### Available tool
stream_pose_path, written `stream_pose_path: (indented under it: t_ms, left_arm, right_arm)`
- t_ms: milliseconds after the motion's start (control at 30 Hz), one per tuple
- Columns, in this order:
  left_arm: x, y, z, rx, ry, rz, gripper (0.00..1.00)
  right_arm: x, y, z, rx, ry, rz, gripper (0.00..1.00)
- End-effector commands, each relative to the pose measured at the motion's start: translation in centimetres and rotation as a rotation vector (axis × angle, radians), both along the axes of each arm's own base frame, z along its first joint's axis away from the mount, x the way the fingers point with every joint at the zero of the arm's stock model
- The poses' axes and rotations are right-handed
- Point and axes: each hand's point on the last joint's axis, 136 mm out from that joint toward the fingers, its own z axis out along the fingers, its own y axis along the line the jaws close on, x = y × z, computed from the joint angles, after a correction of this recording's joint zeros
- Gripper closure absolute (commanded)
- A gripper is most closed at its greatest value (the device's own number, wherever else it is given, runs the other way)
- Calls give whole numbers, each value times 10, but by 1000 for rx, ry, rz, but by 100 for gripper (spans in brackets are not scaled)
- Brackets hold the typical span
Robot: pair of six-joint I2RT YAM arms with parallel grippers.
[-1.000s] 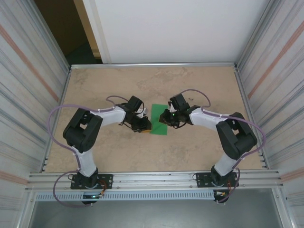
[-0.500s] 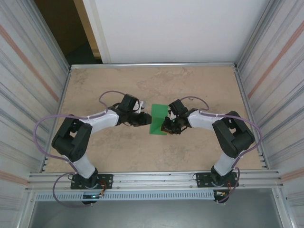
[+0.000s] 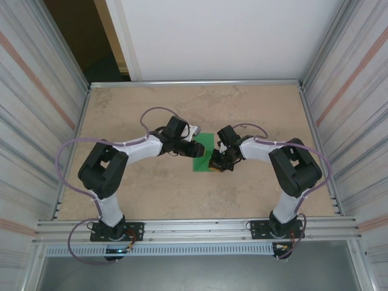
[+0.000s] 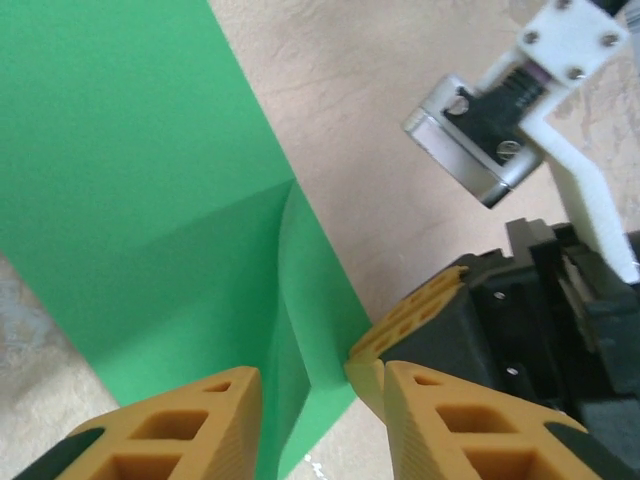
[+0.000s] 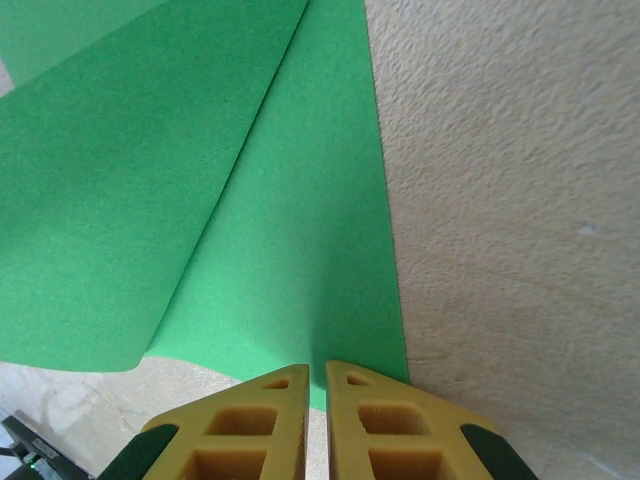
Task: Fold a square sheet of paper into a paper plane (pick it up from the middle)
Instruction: Fold the triangle a second time at the center of the table.
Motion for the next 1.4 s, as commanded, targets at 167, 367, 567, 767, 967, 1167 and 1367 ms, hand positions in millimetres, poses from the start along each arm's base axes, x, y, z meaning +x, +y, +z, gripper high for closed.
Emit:
stream_pose_path:
  t_ms: [167, 367, 567, 767, 967, 1167, 1367]
  left_arm:
    - [8, 1, -11, 56, -21, -27, 76]
    - [19, 5, -18, 100, -54, -9, 85]
    - [25, 6, -27, 133, -55, -10, 89]
    - [29, 8, -33, 145, -57, -4, 91]
    - [32, 13, -38, 156, -54, -2, 92]
    - [35, 12, -40, 148, -58, -18, 92]
    - [37, 8, -39, 125, -53, -35, 92]
  right_arm:
    - [-8, -11, -13, -59, 55, 14, 88]
    - [-7, -13, -14, -69, 53, 16, 88]
    - [-6, -13, -14, -71, 53, 16, 88]
    - [-6, -14, -14, -73, 52, 17, 88]
    - [-6, -13, -14, -71, 50, 17, 89]
    - [-4, -11, -12, -64, 40, 20, 89]
    - [-2, -10, -10, -56, 32, 21, 89]
